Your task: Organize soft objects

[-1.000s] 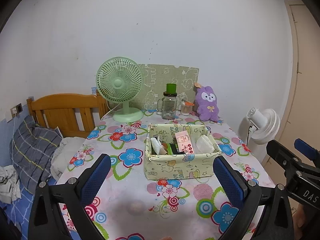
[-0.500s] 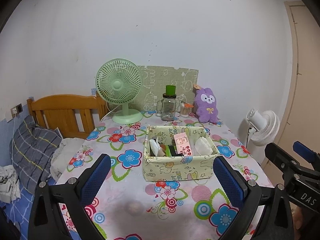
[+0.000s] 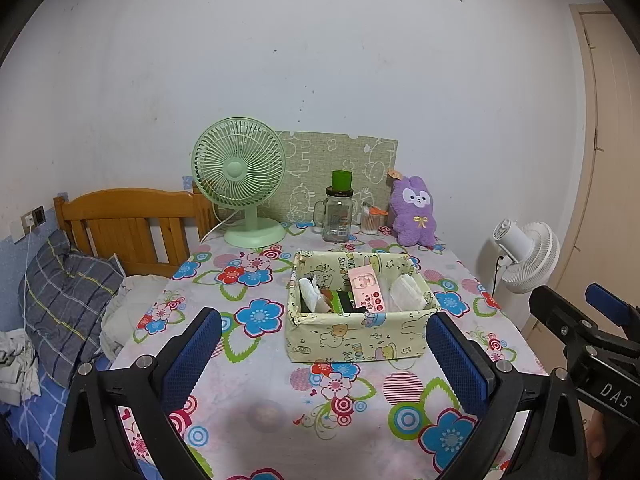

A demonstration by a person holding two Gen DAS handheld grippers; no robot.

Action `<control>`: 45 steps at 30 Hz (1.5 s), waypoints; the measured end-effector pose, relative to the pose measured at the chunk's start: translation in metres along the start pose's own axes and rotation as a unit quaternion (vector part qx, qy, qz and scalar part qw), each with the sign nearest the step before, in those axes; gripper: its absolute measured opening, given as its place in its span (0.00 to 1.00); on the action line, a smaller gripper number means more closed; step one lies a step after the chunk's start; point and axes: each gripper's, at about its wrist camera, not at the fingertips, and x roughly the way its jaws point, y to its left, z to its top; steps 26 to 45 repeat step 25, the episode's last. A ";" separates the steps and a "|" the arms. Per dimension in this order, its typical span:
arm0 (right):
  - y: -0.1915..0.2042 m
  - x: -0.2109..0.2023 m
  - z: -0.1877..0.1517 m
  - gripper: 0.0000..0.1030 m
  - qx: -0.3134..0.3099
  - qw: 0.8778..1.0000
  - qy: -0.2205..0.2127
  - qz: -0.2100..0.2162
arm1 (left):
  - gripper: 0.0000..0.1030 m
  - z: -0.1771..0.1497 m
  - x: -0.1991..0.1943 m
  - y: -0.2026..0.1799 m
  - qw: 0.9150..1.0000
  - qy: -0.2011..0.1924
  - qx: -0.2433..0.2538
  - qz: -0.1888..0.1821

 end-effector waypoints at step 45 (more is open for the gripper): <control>0.002 0.002 -0.001 1.00 -0.001 1.000 0.003 0.000 | 1.00 -0.001 0.002 -0.001 1.000 0.002 0.005 0.001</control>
